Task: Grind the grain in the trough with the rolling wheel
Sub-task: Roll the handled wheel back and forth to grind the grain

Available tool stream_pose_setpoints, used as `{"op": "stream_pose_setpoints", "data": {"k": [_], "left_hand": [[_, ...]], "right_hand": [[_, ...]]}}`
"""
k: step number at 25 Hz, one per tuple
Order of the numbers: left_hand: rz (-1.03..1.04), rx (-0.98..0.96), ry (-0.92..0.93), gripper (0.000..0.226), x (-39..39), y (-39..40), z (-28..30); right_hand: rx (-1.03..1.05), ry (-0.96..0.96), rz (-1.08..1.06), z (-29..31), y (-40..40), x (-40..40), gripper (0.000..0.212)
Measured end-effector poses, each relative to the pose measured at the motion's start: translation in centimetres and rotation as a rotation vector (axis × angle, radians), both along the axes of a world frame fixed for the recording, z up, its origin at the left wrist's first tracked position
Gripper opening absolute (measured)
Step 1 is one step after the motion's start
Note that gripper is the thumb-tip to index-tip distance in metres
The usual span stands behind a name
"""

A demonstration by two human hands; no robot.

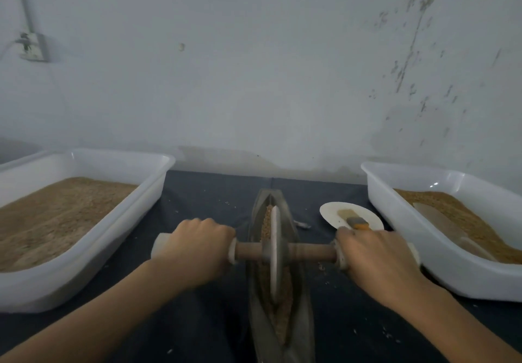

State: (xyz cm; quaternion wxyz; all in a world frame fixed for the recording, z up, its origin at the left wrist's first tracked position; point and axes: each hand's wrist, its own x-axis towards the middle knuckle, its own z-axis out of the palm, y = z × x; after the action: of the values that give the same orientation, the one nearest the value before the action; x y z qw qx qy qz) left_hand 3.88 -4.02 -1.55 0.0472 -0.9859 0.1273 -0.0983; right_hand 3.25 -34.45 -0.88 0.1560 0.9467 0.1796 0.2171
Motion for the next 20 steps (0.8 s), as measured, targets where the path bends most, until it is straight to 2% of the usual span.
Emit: {"op": "stream_pose_setpoints", "data": {"k": [3, 5, 9, 11, 13, 14, 16, 20], "left_hand": [[0.082, 0.020, -0.139, 0.016, 3.9, -1.4, 0.8], [0.114, 0.007, -0.144, 0.013, 5.9, -1.8, 1.6], [0.047, 0.041, -0.085, 0.017, 4.2, -1.8, 1.9], [-0.008, 0.062, -0.085, 0.026, 1.1, -0.9, 0.7], [-0.069, 0.116, -0.154, 0.037, -1.9, 0.0, -0.1], [-0.094, 0.143, -0.195, 0.040, -2.3, 0.2, -0.1], [-0.085, 0.153, -0.180, 0.034, -1.5, -0.3, 0.4], [0.056, 0.129, -0.169, 0.014, 4.7, -2.5, 2.4]], "right_hand": [[-0.001, -0.071, -0.102, 0.5, 1.6, 5.5, 0.021], [0.036, -0.037, -0.136, 1.2, 2.5, 7.6, 0.013], [0.077, 0.027, -0.101, 0.7, 1.4, 4.7, 0.012], [0.084, 0.008, -0.035, -0.3, 0.1, 0.9, 0.023], [0.052, 0.084, -0.015, -0.5, -0.9, -1.8, 0.038], [0.040, 0.142, -0.024, -0.7, -1.3, -2.1, 0.039], [0.070, 0.169, -0.057, -0.8, -1.0, -0.9, 0.035], [0.118, 0.035, -0.117, -0.2, 1.4, 6.0, 0.017]]}}
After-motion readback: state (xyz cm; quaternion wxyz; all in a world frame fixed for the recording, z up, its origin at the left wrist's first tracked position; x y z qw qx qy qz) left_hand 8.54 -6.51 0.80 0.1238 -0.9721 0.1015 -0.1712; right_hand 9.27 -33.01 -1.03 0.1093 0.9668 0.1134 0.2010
